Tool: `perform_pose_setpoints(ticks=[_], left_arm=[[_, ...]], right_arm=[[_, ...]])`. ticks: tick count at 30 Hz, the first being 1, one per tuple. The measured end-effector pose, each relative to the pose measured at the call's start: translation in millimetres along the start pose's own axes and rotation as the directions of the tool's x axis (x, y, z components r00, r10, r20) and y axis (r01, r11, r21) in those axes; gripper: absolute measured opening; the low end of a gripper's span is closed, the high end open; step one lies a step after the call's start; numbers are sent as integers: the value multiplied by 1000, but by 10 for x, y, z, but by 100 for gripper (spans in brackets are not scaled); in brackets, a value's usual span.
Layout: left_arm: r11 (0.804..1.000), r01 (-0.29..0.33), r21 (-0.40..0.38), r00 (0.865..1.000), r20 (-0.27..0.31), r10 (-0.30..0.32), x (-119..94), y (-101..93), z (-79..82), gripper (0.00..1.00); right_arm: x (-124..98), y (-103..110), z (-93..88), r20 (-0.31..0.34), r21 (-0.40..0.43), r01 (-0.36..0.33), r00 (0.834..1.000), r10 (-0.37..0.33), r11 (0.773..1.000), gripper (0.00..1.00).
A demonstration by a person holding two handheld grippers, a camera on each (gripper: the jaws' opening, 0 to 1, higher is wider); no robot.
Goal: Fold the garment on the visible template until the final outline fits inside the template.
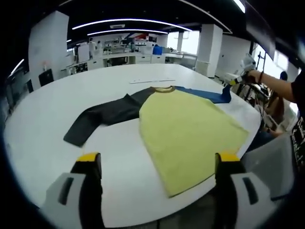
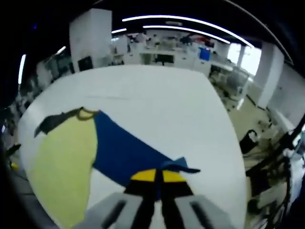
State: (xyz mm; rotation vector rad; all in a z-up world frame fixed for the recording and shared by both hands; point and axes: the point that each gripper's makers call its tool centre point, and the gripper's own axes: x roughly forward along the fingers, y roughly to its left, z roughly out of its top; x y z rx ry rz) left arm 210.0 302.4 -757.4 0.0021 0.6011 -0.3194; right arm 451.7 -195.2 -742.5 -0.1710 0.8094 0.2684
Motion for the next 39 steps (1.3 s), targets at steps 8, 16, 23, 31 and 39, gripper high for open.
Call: perform_pose_setpoints(ticks=[8, 16, 23, 31, 39], left_arm=[[1000, 2, -11, 1000, 18, -2, -8, -3, 8, 97], [1000, 6, -8, 1000, 21, -6, 12, -16, 15, 97], [1000, 7, -10, 1000, 14, -7, 28, -18, -32, 97], [1000, 6, -14, 1000, 18, -6, 16, -21, -36, 97], [1000, 7, -19, 1000, 10, -6, 26, -17, -73, 96]], right_arm=[[89, 251, 184, 18, -29, -38, 999, 38, 999, 0], [149, 520, 295, 22, -68, -70, 997, 72, 995, 0], [193, 767, 404, 30, -93, -109, 993, 113, 990, 0], [221, 1007, 515, 32, -128, -144, 988, 149, 981, 0], [284, 1167, 665, 37, -154, -174, 983, 182, 973, 0]])
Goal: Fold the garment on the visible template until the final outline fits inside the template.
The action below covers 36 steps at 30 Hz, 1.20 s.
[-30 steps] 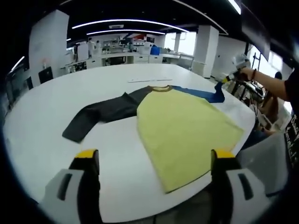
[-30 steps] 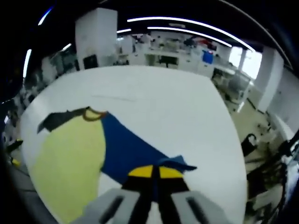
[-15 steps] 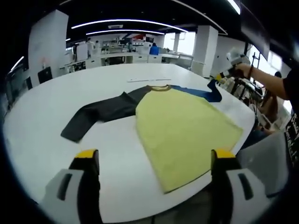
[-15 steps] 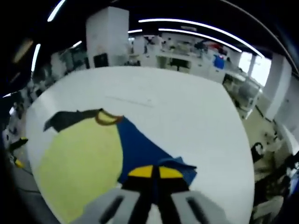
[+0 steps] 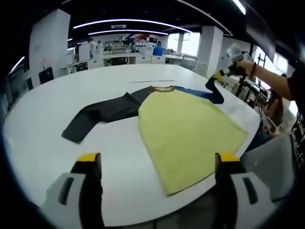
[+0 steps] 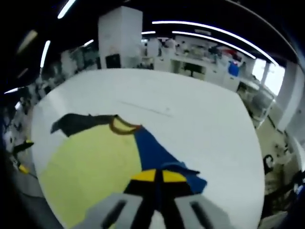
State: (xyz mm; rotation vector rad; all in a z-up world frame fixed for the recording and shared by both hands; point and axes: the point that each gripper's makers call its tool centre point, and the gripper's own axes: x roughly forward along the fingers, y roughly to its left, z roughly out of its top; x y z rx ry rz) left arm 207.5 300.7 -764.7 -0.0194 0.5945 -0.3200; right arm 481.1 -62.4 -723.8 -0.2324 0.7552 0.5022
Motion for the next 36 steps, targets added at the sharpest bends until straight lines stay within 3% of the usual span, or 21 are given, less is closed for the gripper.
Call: perform_pose_setpoints(ticks=[11, 36], left_arm=[[1000, 18, 10, 1000, -2, -18, 49, -113, 29, 96], [1000, 14, 15, 1000, -21, -13, 88, 32, -71, 97]], right_arm=[[93, 376, 175, 11, -38, -56, 998, 56, 998, 0], [374, 1042, 487, 33, -89, -160, 986, 164, 983, 0]])
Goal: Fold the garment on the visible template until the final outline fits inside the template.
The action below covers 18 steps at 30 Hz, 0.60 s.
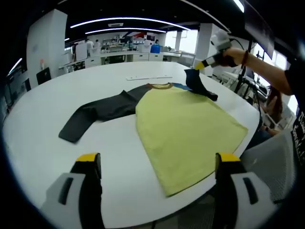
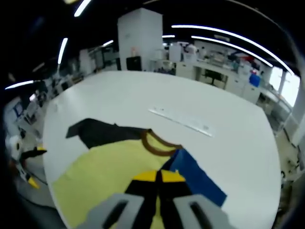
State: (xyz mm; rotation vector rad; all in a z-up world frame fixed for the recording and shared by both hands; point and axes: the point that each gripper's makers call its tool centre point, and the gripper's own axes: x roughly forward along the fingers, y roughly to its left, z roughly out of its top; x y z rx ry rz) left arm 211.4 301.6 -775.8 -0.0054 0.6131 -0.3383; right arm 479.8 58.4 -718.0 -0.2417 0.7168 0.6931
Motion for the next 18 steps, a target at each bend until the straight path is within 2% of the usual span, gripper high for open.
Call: perform_pose_setpoints(ticks=[18], left_arm=[[1000, 9, -1, 1000, -1, -9, 26, -14, 4, 96]], right_arm=[[157, 493, 241, 28, -37, -55, 998, 56, 998, 0]])
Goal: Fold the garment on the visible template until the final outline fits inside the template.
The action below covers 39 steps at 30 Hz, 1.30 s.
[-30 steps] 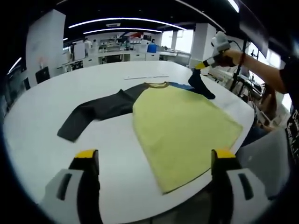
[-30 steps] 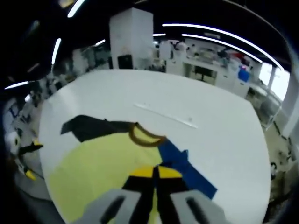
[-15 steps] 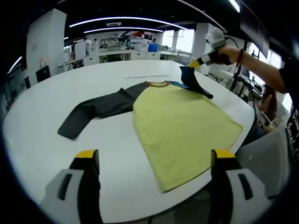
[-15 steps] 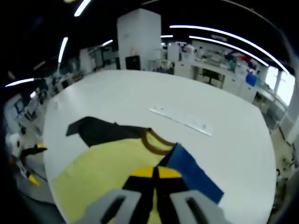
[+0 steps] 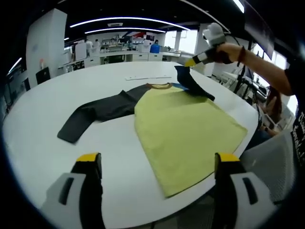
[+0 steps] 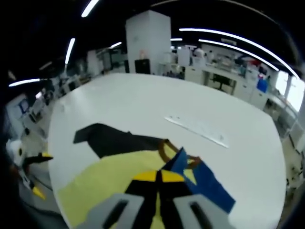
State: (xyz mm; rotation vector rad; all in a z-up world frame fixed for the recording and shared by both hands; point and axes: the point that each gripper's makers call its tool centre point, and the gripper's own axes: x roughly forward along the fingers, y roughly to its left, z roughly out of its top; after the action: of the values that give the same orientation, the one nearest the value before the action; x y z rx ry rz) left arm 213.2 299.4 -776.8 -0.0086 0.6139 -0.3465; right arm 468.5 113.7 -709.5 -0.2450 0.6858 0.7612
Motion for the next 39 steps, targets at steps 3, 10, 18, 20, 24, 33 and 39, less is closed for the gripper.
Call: perform_pose_setpoints(ticks=[3, 10, 18, 20, 24, 33, 39], left_arm=[[1000, 1, -1, 1000, 0, -1, -2, -5, -3, 96], [1000, -3, -5, 1000, -2, 3, -10, 17, -30, 95], [1000, -7, -9, 1000, -8, 7, -11, 23, -38, 95], [1000, -8, -8, 1000, -10, 7, -6, 15, -36, 95], [1000, -2, -5, 1000, -13, 2, 6, -30, -23, 95], [1000, -1, -7, 1000, -11, 1, 9, -110, 17, 94], [1000, -2, -9, 1000, -20, 2, 8, -137, 2, 94]], right_arm=[[42, 53, 56, 4, -13, -10, 1000, 10, 1000, 0], [103, 240, 159, 23, -26, -38, 999, 38, 999, 0], [147, 465, 210, 23, -62, -70, 997, 71, 996, 0], [173, 494, 227, 22, -69, -76, 997, 77, 995, 0], [190, 591, 243, 24, -71, -92, 995, 94, 993, 0], [285, 780, 274, 21, -80, -132, 991, 134, 988, 0], [358, 917, 235, 8, -88, -156, 988, 157, 984, 0]])
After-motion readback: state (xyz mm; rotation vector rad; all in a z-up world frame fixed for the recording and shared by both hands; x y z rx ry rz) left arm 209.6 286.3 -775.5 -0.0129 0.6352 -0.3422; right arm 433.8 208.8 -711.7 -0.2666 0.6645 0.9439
